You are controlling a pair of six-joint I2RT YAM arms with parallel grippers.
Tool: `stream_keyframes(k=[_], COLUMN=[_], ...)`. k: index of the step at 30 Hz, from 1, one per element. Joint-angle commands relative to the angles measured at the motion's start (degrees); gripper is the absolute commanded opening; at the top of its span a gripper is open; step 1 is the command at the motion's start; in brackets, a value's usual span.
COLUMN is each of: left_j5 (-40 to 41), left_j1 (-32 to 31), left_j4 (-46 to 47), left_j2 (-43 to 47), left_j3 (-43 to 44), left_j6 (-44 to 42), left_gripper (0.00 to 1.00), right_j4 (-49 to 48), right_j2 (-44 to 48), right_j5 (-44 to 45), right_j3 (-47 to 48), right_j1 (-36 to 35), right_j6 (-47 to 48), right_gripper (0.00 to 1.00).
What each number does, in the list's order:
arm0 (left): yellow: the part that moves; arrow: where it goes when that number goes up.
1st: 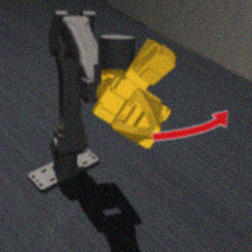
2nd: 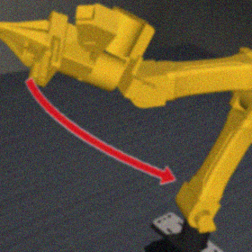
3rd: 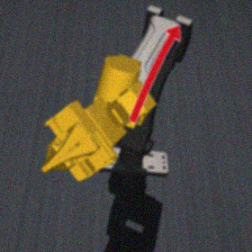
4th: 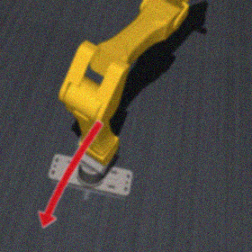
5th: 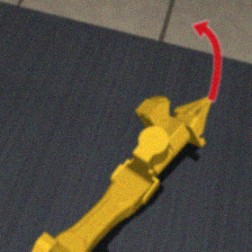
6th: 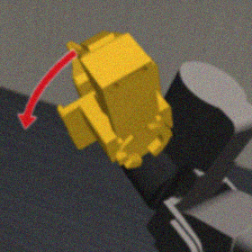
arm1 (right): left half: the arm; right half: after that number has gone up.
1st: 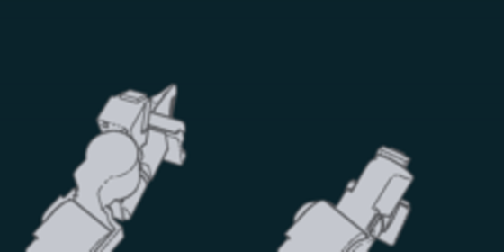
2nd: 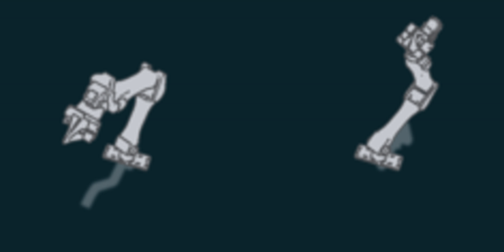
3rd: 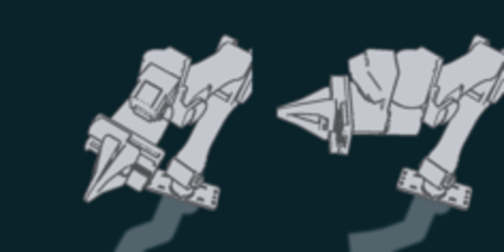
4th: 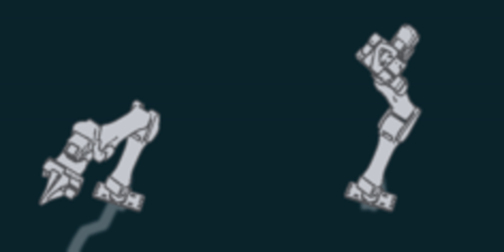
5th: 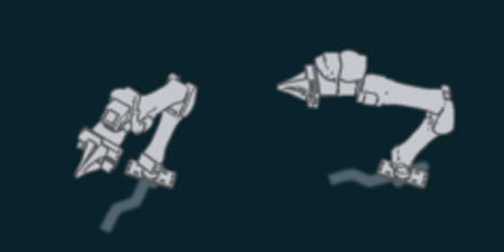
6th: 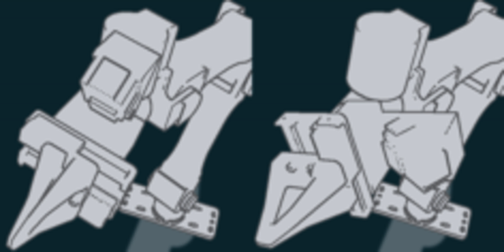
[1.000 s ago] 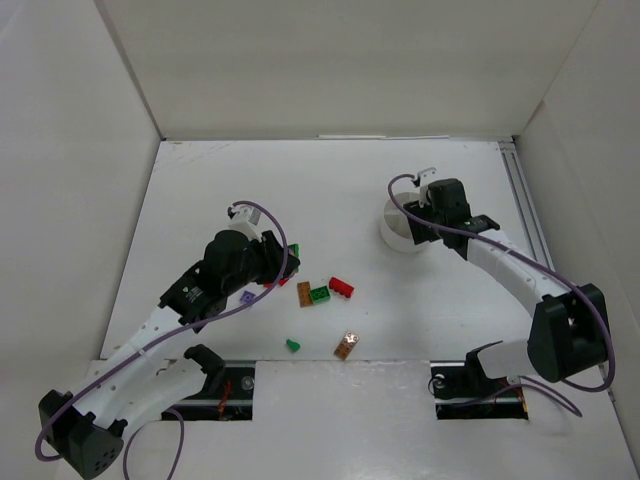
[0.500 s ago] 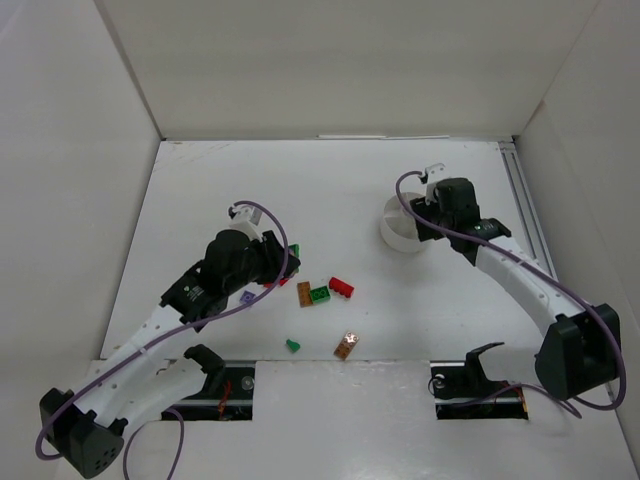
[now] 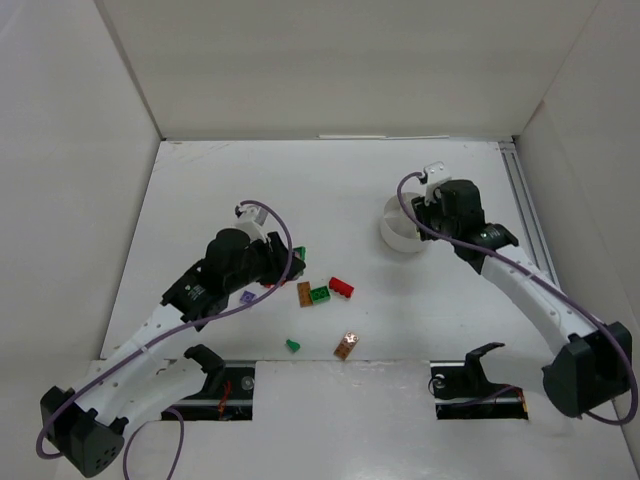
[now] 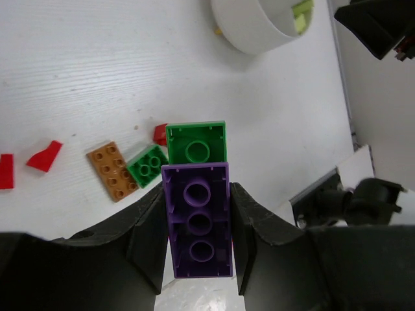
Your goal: Sort the legos into containers by color
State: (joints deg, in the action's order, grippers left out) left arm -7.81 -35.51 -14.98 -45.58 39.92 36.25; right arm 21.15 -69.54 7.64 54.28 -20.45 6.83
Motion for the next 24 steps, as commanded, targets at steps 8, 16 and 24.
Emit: stream_keyframes(k=[8,16,24], left_j5=[-31.61,-43.78,-45.10], left_j1=[0.26,-0.26,-0.26], left_j4=[25.86,39.24,39.24], left_j2=[1.99,0.23,-0.82], left_j3=[-6.60,-8.81,-7.67], left_j6=[-5.57,-6.89,-8.65], left_gripper=[0.00,0.00,0.00], right_j4=[-15.69,-23.17,-26.24], right_j2=[16.89,14.35,13.65], right_j5=[-43.98,-59.22,-62.39], right_j3=[-7.88,-6.83,-4.45], right_j1=[-2.67,-8.02,-13.65], right_j6=[-13.41,-17.12,-15.71], right_gripper=[0.74,0.81,0.85])
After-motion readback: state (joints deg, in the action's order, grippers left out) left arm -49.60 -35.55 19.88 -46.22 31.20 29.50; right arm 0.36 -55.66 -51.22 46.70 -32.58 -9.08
